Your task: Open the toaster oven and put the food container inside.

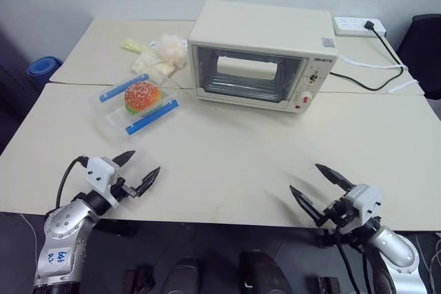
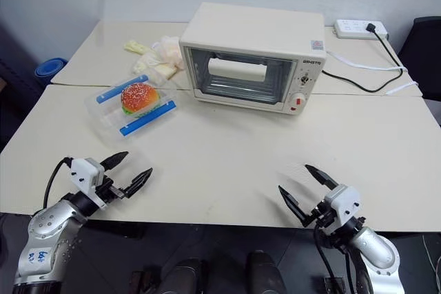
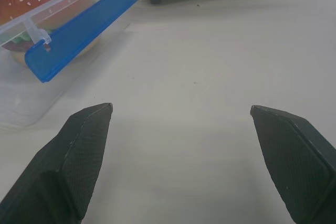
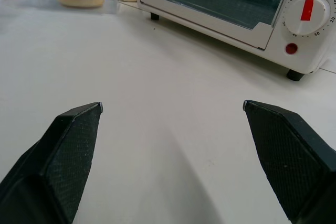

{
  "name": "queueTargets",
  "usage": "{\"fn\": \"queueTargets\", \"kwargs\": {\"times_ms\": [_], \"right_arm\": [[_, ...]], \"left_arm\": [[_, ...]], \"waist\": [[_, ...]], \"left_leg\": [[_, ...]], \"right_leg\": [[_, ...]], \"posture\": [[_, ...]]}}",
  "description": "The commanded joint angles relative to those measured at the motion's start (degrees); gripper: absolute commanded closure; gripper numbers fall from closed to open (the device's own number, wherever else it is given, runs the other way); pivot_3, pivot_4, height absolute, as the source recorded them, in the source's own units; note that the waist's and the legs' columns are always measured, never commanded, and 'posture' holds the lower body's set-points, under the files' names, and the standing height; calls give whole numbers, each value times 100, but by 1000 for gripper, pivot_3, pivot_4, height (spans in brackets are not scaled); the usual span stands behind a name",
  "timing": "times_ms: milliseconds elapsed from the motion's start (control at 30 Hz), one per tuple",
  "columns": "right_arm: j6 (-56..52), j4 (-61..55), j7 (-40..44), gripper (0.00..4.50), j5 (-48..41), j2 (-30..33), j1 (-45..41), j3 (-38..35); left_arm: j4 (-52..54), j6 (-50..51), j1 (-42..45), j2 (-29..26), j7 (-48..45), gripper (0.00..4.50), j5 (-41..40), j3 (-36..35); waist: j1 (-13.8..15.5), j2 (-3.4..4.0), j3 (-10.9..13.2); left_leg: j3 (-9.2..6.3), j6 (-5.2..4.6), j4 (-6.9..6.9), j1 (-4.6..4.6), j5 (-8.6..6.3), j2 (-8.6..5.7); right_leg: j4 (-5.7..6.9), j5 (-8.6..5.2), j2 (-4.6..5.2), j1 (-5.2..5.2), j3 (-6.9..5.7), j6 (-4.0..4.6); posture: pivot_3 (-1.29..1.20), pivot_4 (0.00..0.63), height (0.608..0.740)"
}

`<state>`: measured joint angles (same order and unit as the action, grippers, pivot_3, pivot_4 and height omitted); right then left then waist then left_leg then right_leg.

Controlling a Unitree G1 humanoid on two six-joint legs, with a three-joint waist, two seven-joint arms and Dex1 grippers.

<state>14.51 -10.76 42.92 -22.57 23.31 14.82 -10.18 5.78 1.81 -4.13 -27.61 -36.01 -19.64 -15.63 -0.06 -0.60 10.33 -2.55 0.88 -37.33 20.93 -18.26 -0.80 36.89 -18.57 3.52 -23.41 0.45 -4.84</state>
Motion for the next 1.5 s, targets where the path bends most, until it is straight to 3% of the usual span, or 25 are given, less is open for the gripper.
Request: {"fn": "queueTargets", "kwargs": {"times_ms": [33, 100, 233, 400, 600, 1100, 1333, 1500], "right_arm": [[-278, -266, -73, 14, -357, -39, -79, -34], [-816, -567, -3, 14, -569, 174, -442, 100], [-2451, -809, -478, 14, -1411, 424, -1912, 158], [-3788, -390, -661, 14, -1510, 644, -3518, 464], [-3988, 545, -906, 14, -1002, 226, -4706, 760], [-3352, 1339, -970, 14, -410, -443, -5430, 651], [-3425, 949, -734, 14, -448, -561, -5180, 818], [-3499, 506, -310, 14, -285, -194, -4641, 1074]], "left_arm": [[136, 83, 38, -142, -138, 0, -118, -44], [383, 1039, 84, -389, -694, 0, -1135, -180], [313, 1585, 414, -1254, -1660, 0, -1552, -253], [414, 2898, 1310, -1907, -2069, 0, -2728, -526], [334, 3089, 1808, -1892, -1898, 0, -2877, -689], [966, 3523, 1520, -1635, -1473, 0, -3373, -1028], [900, 3396, 1662, -1454, -1383, 0, -3251, -852], [709, 3436, 1937, -1401, -1239, 0, -3124, -743]], "waist": [[-2, 0, 0], [-25, 0, 0], [-97, 1, 2], [-78, 9, 4], [-138, 9, 5], [-170, 9, 5], [-155, 9, 5], [-175, 9, 5]], "left_leg": [[0, 0, 0, 0, 0, 0], [2, 0, -1, 1, 0, 1], [-2, 5, -5, 2, 3, 4], [-34, 14, 7, 12, 12, 5], [-20, 27, 9, 40, 18, -1], [-5, 26, -1, 29, 17, 5], [-9, 21, -1, 26, 20, 6], [-5, 34, 2, 29, 27, 4]], "right_leg": [[0, 0, 0, 0, 0, 0], [2, 0, 0, -1, 3, 0], [12, 0, -1, -5, 1, 4], [11, -1, 0, -15, -26, 25], [11, -2, 2, -31, -18, 25], [13, 0, -6, -33, -8, 22], [23, 0, -6, -33, -10, 22], [18, 0, -5, -34, -8, 22]], "posture": [[0, 150, 740], [0, 150, 740], [0, 150, 740], [0, 150, 740], [0, 150, 740], [0, 150, 740], [0, 150, 740], [0, 150, 740]]}}
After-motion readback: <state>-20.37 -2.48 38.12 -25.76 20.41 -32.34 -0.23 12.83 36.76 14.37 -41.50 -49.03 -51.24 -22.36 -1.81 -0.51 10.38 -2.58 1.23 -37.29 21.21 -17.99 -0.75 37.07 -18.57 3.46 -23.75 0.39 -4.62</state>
